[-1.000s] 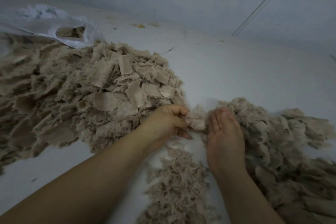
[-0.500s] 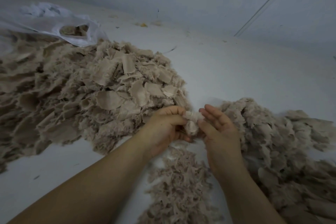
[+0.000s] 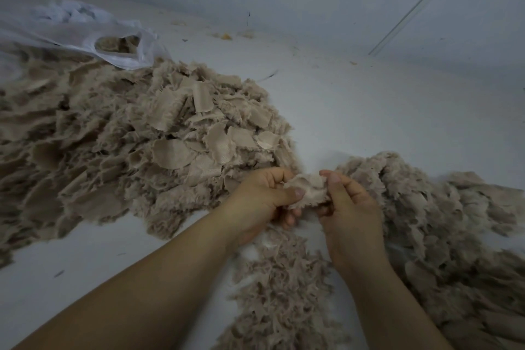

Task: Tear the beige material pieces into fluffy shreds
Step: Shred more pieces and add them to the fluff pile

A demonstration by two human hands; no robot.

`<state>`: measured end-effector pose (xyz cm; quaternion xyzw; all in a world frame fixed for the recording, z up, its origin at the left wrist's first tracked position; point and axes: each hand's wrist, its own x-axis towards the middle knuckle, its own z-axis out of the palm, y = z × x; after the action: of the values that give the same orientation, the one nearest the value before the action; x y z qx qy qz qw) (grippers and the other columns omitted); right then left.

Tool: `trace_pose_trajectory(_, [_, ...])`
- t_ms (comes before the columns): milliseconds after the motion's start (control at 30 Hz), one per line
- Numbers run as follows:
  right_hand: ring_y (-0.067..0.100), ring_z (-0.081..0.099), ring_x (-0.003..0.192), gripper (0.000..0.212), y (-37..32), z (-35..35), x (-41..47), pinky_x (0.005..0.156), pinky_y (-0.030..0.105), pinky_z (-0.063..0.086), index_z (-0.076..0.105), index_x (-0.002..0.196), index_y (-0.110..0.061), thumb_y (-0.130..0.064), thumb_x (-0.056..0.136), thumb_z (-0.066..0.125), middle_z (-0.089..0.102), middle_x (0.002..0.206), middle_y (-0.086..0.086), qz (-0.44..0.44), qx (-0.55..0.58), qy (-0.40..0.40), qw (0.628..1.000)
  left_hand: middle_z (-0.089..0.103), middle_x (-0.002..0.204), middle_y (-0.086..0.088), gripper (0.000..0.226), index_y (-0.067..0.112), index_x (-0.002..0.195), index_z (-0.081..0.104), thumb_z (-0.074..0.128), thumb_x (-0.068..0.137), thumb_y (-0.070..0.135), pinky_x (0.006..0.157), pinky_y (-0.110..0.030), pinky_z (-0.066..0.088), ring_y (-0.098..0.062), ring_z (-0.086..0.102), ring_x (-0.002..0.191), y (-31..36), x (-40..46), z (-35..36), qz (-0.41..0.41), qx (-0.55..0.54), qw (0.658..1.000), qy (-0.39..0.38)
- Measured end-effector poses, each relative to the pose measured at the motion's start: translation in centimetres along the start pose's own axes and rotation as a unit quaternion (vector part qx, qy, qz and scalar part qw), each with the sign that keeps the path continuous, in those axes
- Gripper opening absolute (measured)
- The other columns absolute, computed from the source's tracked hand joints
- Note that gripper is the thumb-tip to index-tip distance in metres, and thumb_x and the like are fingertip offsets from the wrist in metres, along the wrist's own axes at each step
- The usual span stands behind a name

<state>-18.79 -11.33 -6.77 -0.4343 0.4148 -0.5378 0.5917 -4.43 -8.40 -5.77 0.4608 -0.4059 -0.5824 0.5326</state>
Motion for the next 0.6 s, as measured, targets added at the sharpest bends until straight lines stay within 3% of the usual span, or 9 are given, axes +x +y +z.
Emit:
trace_pose_trajectory(67, [0.025, 0.055, 0.064, 0.016, -0.16, 0.14, -0.08, 0.057, 0.038, 0.054, 0.077, 0.09, -0.018, -0.032, 0.093, 0.068, 0.065, 0.075, 0.011, 0.015, 0.022, -0.034, 0.999, 0.059, 0.056, -0.01, 0.009, 0.002, 0.087, 0.056, 0.055, 0.095, 0.004, 0.043, -0.023, 0.042, -0.02, 0.049, 0.043, 0.0, 0.01, -0.03, -0.001, -0.006, 1.0, 0.008])
trace_pose_trajectory(133, [0.033, 0.057, 0.067, 0.02, -0.21, 0.33, -0.14, 0.063, 0.053, 0.055, 0.07, 0.106, -0.01, -0.021, 0.09, 0.073, 0.063, 0.084, 0.026, 0.03, 0.03, -0.073, 0.996, 0.058, 0.056, -0.012, 0.011, 0.002, 0.088, 0.056, 0.052, 0.097, 0.006, 0.042, -0.024, 0.042, -0.021, 0.049, 0.042, 0.01, 0.04, 0.04, 0.0, -0.013, 1.0, 0.013])
trace_pose_trajectory(200, [0.032, 0.061, 0.061, 0.025, -0.26, 0.48, -0.21, 0.059, 0.046, 0.057, 0.065, 0.113, -0.006, 0.001, 0.089, 0.069, 0.067, 0.087, 0.026, 0.033, 0.015, -0.078, 0.996, 0.058, 0.056, -0.013, 0.014, 0.004, 0.084, 0.058, 0.051, 0.096, 0.005, 0.042, -0.025, 0.042, -0.022, 0.049, 0.042, 0.03, 0.05, 0.0, -0.002, -0.018, 1.0, 0.011])
trace_pose_trajectory(267, [0.026, 0.063, 0.055, 0.023, -0.25, 0.44, -0.26, 0.054, 0.037, 0.056, 0.066, 0.108, -0.006, 0.007, 0.089, 0.066, 0.072, 0.081, 0.018, 0.031, 0.007, -0.061, 0.998, 0.059, 0.058, -0.013, 0.011, 0.005, 0.086, 0.06, 0.052, 0.092, 0.001, 0.043, -0.026, 0.043, -0.023, 0.05, 0.045, -0.04, 0.06, -0.13, -0.008, -0.007, 1.0, -0.002])
trace_pose_trajectory(367, [0.018, 0.067, 0.06, 0.012, -0.28, 0.19, -0.17, 0.055, 0.028, 0.054, 0.07, 0.097, -0.009, 0.0, 0.089, 0.07, 0.075, 0.078, 0.01, 0.011, -0.036, -0.052, 0.998, 0.061, 0.064, -0.009, 0.016, 0.005, 0.099, 0.059, 0.059, 0.084, 0.0, 0.043, -0.026, 0.046, -0.02, 0.055, 0.048, -0.19, -0.06, 0.09, -0.001, 0.048, 0.999, -0.018])
trace_pose_trajectory(500, [0.005, 0.062, 0.051, 0.008, -0.44, 0.33, -0.33, 0.049, 0.017, 0.049, 0.071, 0.082, -0.012, -0.005, 0.084, 0.075, 0.071, 0.064, 0.0, -0.009, -0.065, -0.061, 0.996, 0.058, 0.066, 0.001, 0.02, 0.017, 0.097, 0.059, 0.06, 0.078, 0.011, 0.045, -0.03, 0.046, -0.018, 0.053, 0.048, 0.13, -0.26, 0.27, 0.013, 0.056, 0.998, -0.026])
trace_pose_trajectory(600, [0.013, 0.061, 0.057, 0.018, -0.54, 0.42, -0.5, 0.052, 0.022, 0.051, 0.073, 0.069, -0.02, -0.009, 0.081, 0.08, 0.068, 0.065, 0.005, -0.009, -0.078, -0.051, 0.996, 0.053, 0.062, 0.004, 0.02, 0.018, 0.099, 0.058, 0.059, 0.08, 0.012, 0.05, -0.033, 0.044, -0.015, 0.05, 0.049, 0.4, -0.57, 0.03, 0.018, 0.05, 0.998, -0.043])
